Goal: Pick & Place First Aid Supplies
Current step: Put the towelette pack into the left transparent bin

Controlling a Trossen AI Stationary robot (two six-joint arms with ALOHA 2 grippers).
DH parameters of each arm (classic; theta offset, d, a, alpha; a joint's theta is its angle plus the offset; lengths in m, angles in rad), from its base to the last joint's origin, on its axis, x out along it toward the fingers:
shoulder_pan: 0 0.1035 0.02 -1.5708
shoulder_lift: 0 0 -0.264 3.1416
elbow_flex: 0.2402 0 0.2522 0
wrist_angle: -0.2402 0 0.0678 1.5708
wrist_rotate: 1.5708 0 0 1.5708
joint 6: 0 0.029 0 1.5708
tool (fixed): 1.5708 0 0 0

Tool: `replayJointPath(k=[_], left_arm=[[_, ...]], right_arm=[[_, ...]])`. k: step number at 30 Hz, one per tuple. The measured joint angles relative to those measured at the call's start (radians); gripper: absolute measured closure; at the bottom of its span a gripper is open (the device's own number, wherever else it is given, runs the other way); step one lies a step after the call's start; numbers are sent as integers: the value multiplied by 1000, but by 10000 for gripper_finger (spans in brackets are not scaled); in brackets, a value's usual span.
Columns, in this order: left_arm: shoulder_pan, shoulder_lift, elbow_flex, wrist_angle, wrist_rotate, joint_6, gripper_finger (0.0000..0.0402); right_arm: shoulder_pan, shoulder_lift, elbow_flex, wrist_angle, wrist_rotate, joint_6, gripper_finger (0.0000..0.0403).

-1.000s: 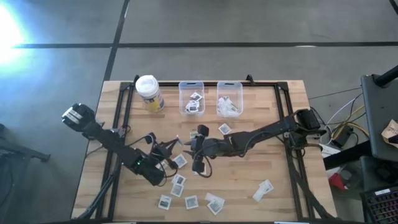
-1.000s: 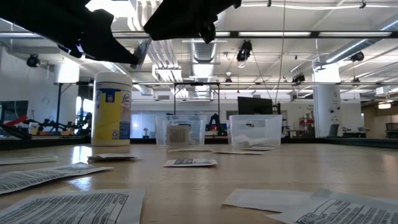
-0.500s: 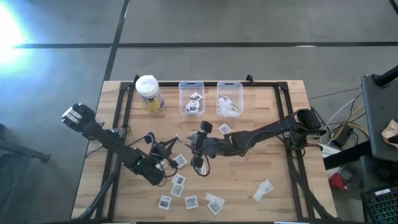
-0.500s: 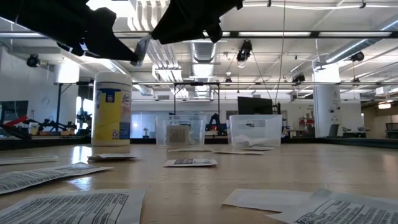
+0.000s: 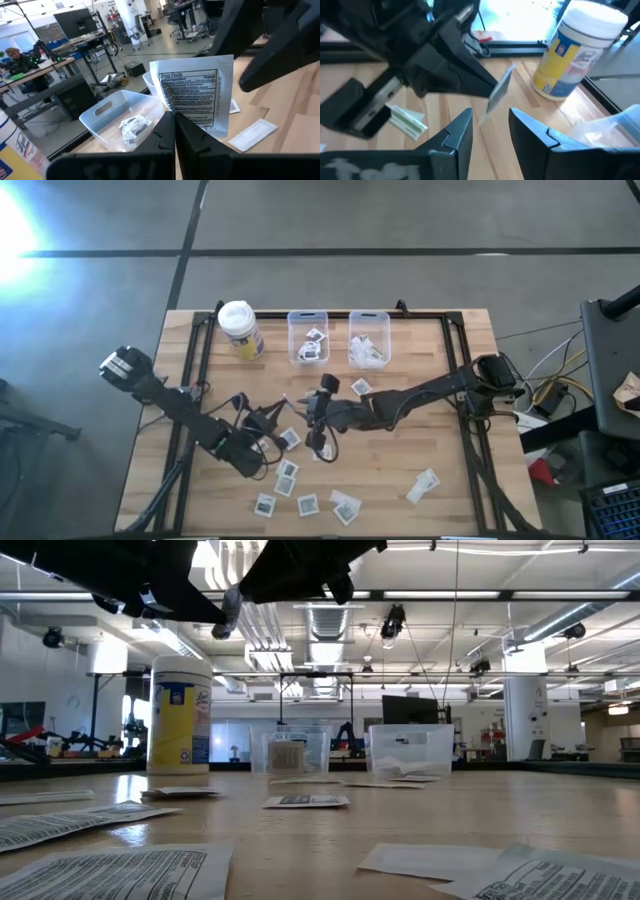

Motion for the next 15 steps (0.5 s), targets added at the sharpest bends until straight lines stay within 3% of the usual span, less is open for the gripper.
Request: replayJointPath(k=[10,15], left_arm=[[-1,0,0,77,5,60,401],[-1,0,0,78,5,61,401]], right_arm=[[-10,0,0,82,-21,-2,292],[-16,-2,0,81,-22,50,318]])
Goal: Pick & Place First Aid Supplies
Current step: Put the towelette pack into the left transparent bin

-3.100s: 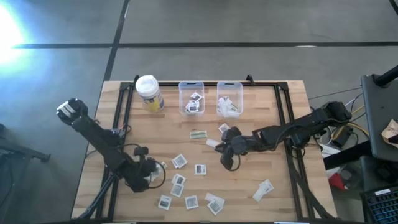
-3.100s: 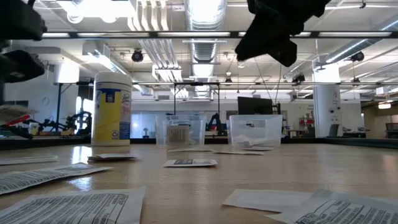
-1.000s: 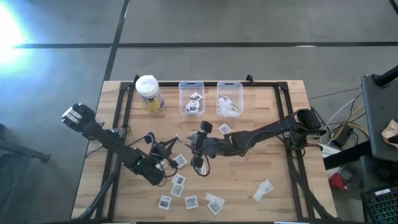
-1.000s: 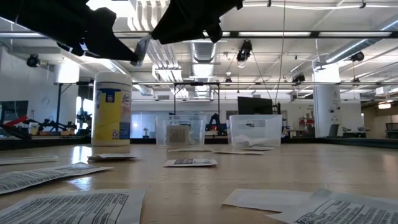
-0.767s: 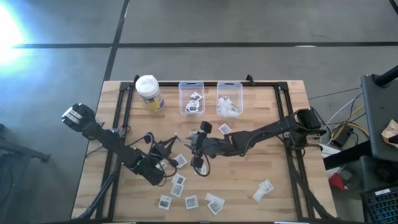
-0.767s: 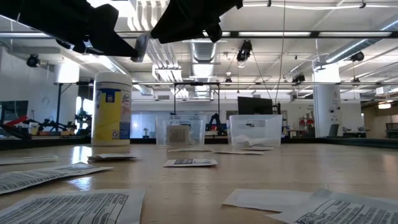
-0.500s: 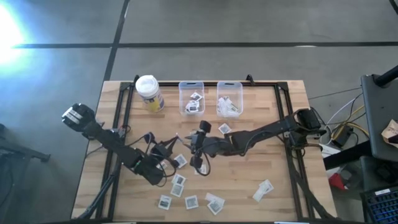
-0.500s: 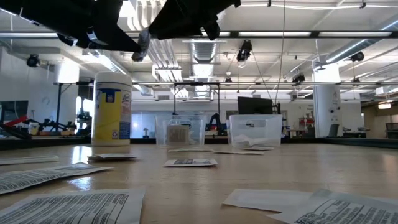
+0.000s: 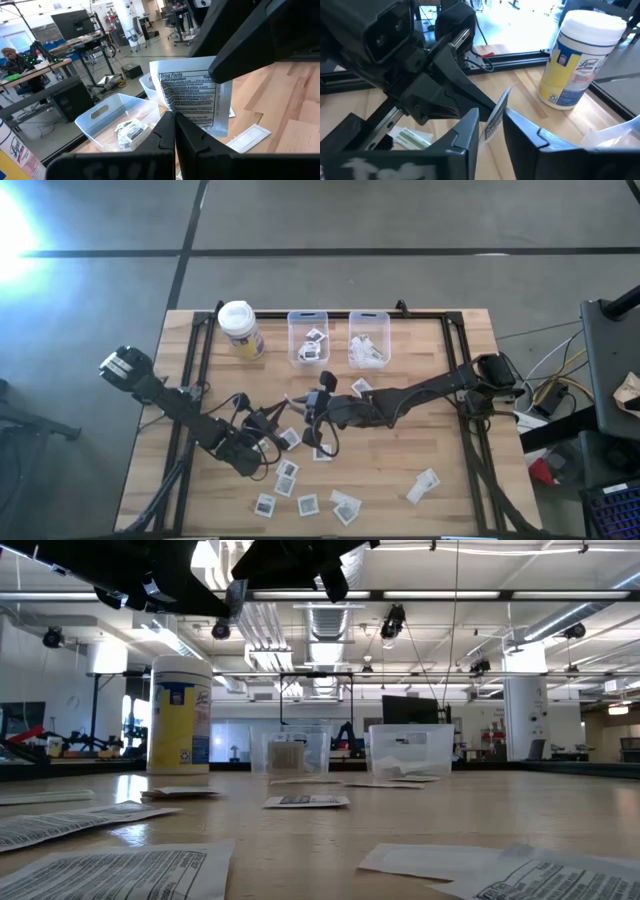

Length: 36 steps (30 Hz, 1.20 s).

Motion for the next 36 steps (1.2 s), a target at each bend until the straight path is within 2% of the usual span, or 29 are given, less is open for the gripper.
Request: replayJointPath(k=[8,20,27,31,36], left_arm=[[0,0,-2,0,-1,8,401],[0,0,-2,0,5,50,401],[1,0,-2,-1,44,83,400],[1,0,-2,1,55,111,379],[0,0,-2,6,60,130,322]], right_arm=[[-5,0,0,-42,-7,48,389],[-5,0,0,-65,-7,57,395],[-5,-1,0,-104,-4,56,395],[-5,-1,-1,-114,0,55,395],[-6,-1,-2,-144,3,53,395]])
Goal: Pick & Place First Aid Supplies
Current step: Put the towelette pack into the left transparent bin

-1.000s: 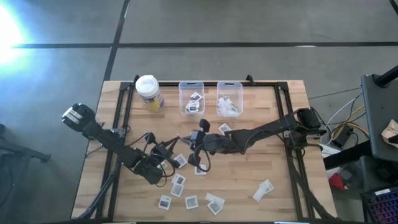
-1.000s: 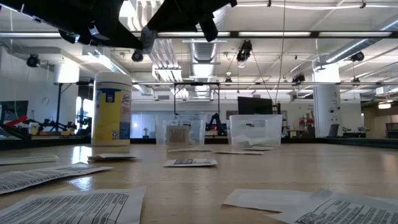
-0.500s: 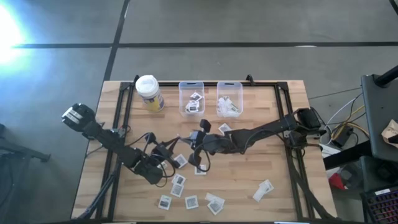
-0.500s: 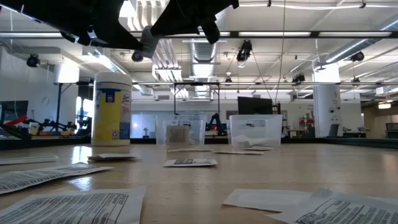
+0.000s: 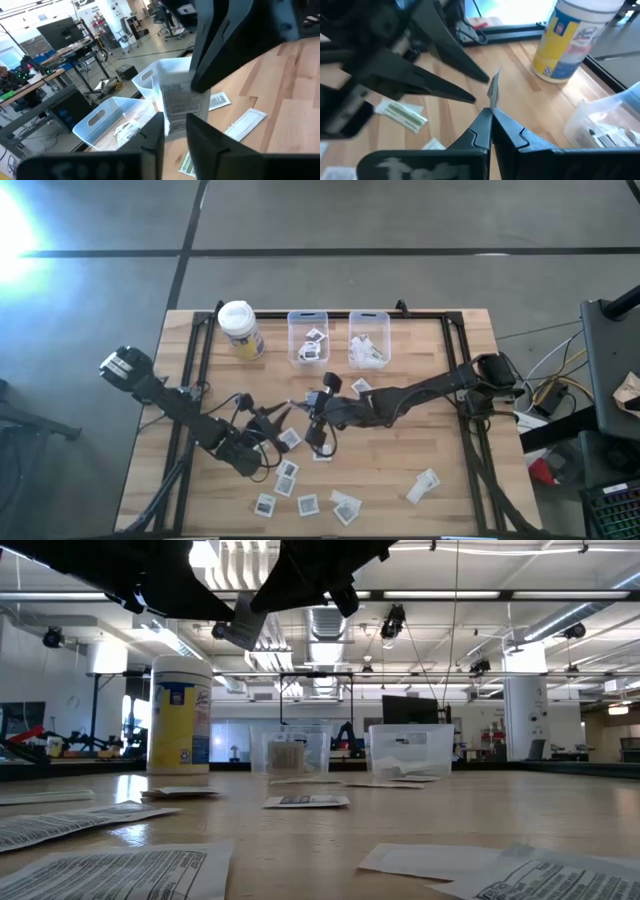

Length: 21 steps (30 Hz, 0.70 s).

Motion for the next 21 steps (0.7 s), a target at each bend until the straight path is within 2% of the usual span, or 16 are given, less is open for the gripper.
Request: replayJointPath(k=[5,9,13,21], left_arm=[[0,0,0,-1,1,-1,260],[0,-4,6,-4,16,-1,225],[0,-12,15,-5,21,-1,211],[0,-59,17,-32,24,0,209]], right_arm=[[0,-2,-1,-54,2,4,395],[0,-21,-2,-117,4,20,395],[0,-43,-1,-156,40,21,395],[-16,-78,-1,-259,88,18,395]])
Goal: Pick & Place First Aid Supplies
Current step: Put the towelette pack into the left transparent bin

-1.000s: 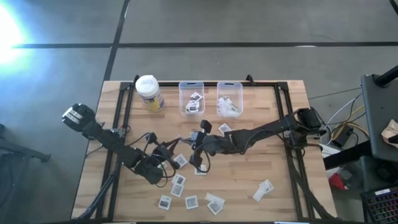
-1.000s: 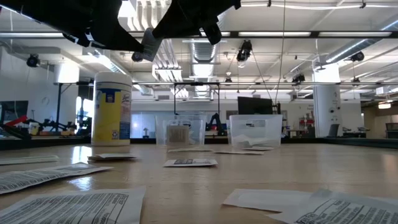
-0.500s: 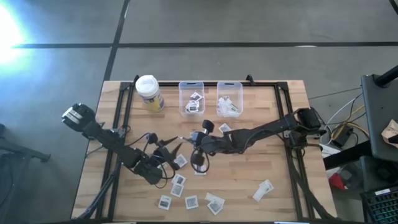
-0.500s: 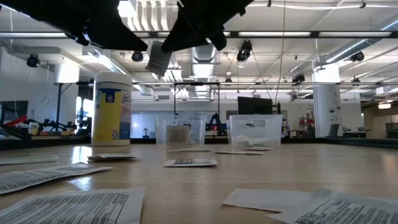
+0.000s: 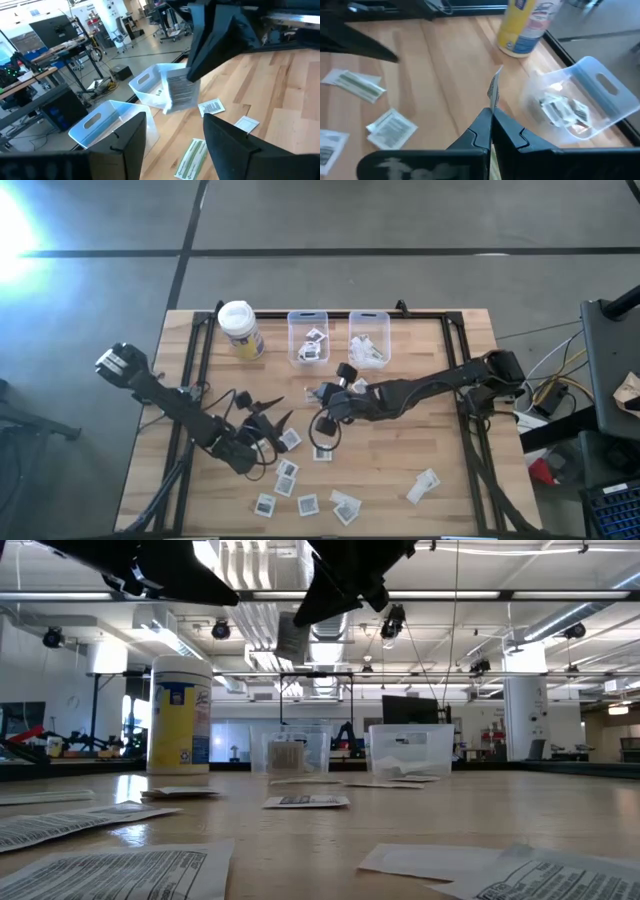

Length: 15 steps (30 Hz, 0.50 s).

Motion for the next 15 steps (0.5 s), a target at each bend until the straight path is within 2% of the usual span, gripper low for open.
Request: replayJointPath(k=[7,15], left_arm=[[0,-58,0,-63,37,-3,209],[31,-170,-1,-241,207,-166,209]], right_arm=[[-8,-32,0,-28,21,-8,395],[-55,-53,0,-38,53,-60,395]])
